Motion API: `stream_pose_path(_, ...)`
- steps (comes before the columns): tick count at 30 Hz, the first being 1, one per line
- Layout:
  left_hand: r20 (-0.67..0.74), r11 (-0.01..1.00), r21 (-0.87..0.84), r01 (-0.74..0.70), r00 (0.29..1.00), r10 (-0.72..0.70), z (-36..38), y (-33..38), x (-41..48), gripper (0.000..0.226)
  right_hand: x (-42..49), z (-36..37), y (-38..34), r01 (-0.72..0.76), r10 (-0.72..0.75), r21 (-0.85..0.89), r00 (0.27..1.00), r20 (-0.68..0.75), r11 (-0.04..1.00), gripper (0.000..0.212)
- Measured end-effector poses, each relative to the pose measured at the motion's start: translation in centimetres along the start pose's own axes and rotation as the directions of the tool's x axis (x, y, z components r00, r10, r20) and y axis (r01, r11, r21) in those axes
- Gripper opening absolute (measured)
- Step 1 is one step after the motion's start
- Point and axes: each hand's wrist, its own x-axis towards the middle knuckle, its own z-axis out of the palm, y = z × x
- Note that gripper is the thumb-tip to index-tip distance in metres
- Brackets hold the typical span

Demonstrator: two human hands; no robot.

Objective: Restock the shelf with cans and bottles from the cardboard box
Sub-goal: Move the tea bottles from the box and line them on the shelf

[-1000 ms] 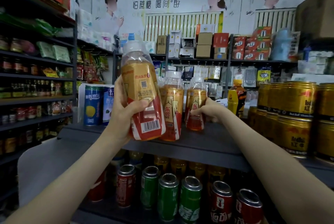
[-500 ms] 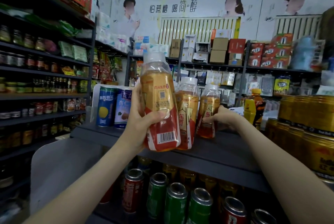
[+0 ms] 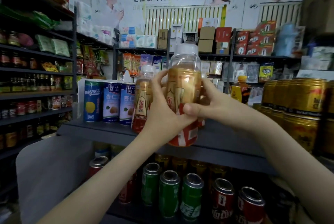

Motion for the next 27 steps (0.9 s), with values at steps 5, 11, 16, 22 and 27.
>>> stream_pose_path(5,-0.023,0.985,0.168,-0.033,0.999,0.037,3.2,0.6,-0.5,0.1,-1.2,-0.5,1.1,-0.085,0.101,0.138,0.988,-0.119,0.987,0.063)
stream_pose_path(11,0.137,0.97,0.229,-0.078,0.989,0.047,4.1,0.8,0.0,0.088,-2.3,-1.7,2.3,-0.074,0.132,0.265,0.969,-0.21,0.961,0.019)
stream_pose_path(16,0.148,0.941,0.338,-0.021,0.988,-0.031,3.7,0.5,-0.7,0.081,-2.6,-2.4,3.2,-0.08,0.176,0.401,0.963,-0.206,0.912,0.026)
stream_pose_path(22,0.115,0.932,0.359,0.051,0.989,-0.098,4.8,-0.2,-0.8,0.075,-2.5,-2.9,3.4,-0.051,0.13,0.459,0.981,-0.144,0.887,0.04)
stream_pose_path(27,0.168,0.824,0.566,-0.015,0.981,-0.097,5.0,-0.3,0.0,0.074,-1.7,-3.6,3.6,-0.069,0.124,0.418,0.987,-0.105,0.906,0.038)
